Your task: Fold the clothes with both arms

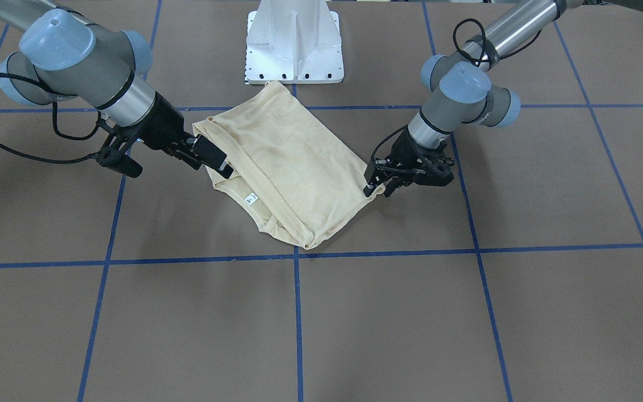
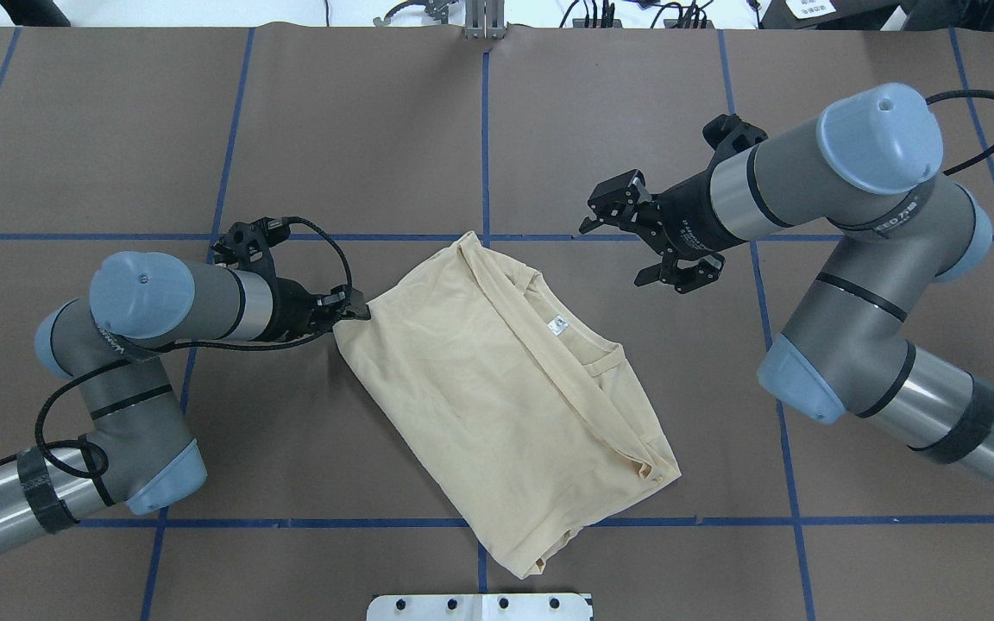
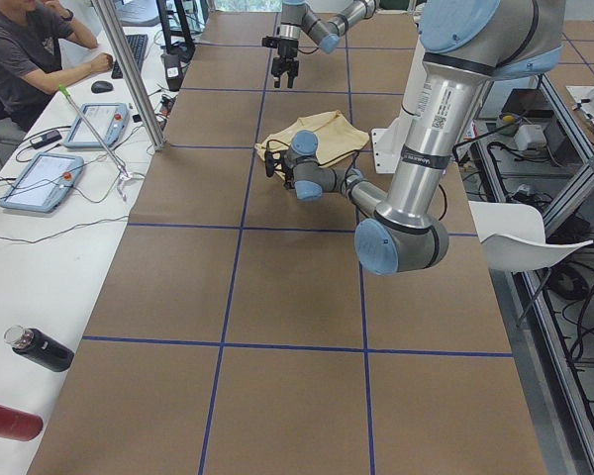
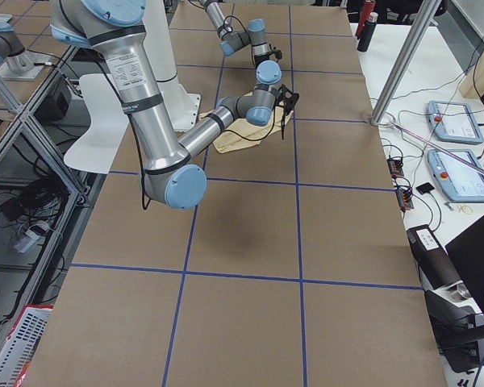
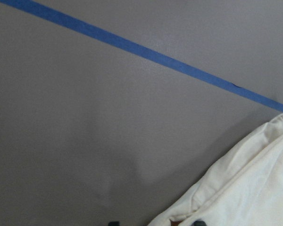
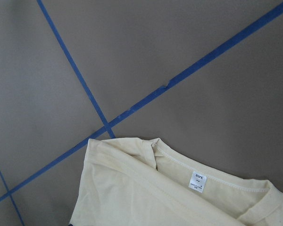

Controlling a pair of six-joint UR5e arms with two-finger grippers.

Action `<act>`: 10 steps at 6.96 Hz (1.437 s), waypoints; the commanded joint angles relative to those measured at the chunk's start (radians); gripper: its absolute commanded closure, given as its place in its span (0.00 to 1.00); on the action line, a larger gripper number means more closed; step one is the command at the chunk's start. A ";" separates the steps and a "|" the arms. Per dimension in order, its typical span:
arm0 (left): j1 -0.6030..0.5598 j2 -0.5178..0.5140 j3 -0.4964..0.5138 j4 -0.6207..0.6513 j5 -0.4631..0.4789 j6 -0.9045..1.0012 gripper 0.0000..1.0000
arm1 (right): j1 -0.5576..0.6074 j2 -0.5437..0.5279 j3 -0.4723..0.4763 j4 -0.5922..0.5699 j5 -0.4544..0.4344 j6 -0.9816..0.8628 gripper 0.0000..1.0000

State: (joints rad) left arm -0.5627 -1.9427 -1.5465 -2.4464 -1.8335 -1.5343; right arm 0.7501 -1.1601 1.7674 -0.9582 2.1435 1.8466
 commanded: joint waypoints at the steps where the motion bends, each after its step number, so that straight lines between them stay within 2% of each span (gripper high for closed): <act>1: -0.003 0.001 -0.004 0.006 -0.001 0.000 0.48 | 0.000 0.000 0.000 0.001 0.001 0.000 0.00; 2: -0.005 0.004 -0.016 0.021 0.000 0.000 0.68 | 0.000 0.000 0.001 -0.001 0.001 0.000 0.00; 3: -0.006 0.020 -0.042 0.035 0.000 0.000 0.80 | 0.000 0.000 0.001 -0.001 0.001 0.000 0.00; 6: -0.006 0.047 -0.067 0.043 0.002 0.000 0.81 | 0.000 -0.001 0.001 -0.001 0.001 0.000 0.00; 7: -0.005 0.045 -0.066 0.043 0.000 0.000 0.63 | 0.000 0.000 0.003 -0.001 0.001 0.000 0.00; 9: -0.009 0.044 -0.064 0.070 0.000 0.000 0.35 | 0.000 -0.001 0.003 -0.001 0.001 0.000 0.00; 10: -0.009 0.034 -0.076 0.105 0.000 0.000 0.32 | 0.000 -0.001 0.004 -0.001 0.001 0.000 0.00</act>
State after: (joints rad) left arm -0.5712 -1.9009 -1.6147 -2.3758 -1.8335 -1.5340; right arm 0.7501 -1.1606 1.7706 -0.9587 2.1445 1.8469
